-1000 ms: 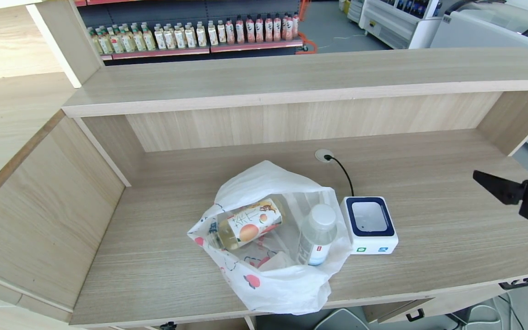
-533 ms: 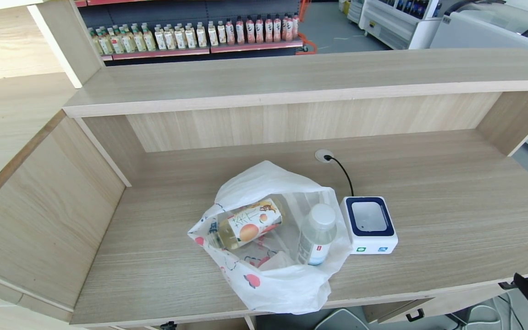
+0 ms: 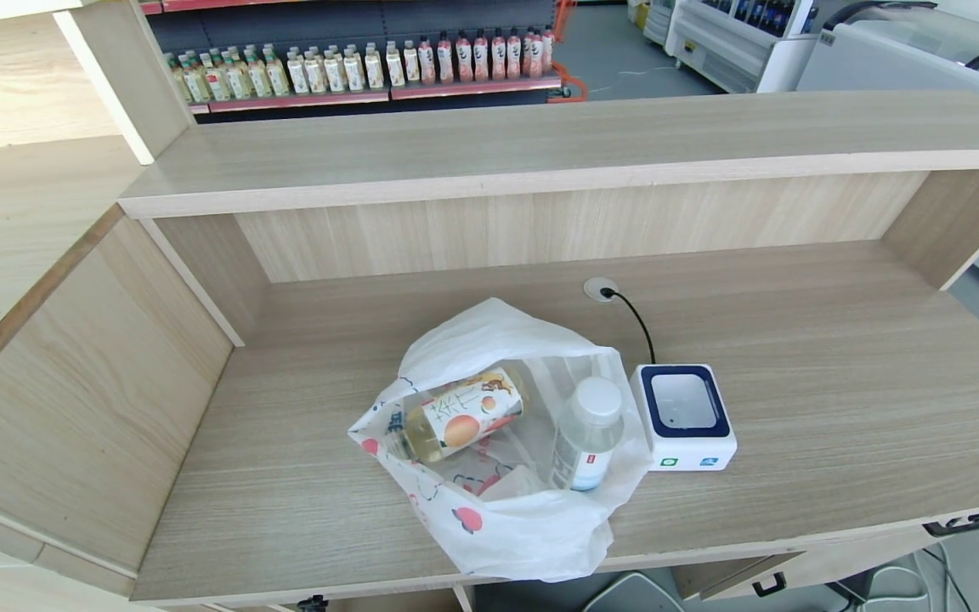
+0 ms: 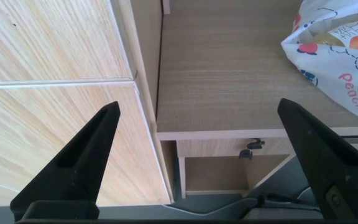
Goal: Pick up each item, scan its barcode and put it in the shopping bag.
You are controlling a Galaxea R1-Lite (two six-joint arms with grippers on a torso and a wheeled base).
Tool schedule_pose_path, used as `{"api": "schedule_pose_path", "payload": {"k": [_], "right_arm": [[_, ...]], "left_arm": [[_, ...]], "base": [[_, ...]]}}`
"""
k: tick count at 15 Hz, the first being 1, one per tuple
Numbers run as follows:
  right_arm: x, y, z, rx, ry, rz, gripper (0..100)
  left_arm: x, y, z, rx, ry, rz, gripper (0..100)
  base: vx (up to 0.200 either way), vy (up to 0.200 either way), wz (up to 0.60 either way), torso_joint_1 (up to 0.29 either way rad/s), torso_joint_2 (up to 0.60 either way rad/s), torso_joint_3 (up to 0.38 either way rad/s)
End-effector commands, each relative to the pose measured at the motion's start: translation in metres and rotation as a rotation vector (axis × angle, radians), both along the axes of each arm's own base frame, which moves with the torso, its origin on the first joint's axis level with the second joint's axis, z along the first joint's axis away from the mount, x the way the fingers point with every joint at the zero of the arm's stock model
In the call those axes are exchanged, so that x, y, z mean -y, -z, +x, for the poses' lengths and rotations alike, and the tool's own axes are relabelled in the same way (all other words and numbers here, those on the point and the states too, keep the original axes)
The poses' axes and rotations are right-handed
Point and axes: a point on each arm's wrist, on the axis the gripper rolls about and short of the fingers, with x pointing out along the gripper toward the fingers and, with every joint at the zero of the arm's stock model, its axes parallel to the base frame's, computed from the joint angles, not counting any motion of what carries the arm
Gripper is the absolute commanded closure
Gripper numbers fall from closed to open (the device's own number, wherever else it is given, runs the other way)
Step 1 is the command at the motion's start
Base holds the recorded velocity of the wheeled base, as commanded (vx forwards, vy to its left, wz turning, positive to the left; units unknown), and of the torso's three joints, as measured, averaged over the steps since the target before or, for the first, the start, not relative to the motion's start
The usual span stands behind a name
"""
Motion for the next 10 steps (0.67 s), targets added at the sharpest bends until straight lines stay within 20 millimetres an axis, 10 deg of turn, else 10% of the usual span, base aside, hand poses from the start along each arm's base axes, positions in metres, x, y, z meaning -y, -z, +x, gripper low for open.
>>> {"api": "schedule_pose_path", "payload": {"k": [1,10], "right_arm": [[0.0005,0.0023,-0.0065,0.079,-0.052,-0.003,0],[0.0004,0.0046,-0.0114,0.124,-0.050,0.006,0]], "left_arm": [[0.0000,0.0001,0.0000,0.000,-0.002,0.000,0],[0.0000,-0.0001,0.0000,0.002,-0.001,0.000,0]], "base": [[0.000,0.000,0.00,0.000,0.00,0.000],[0.000,0.000,0.00,0.000,0.00,0.000]]}}
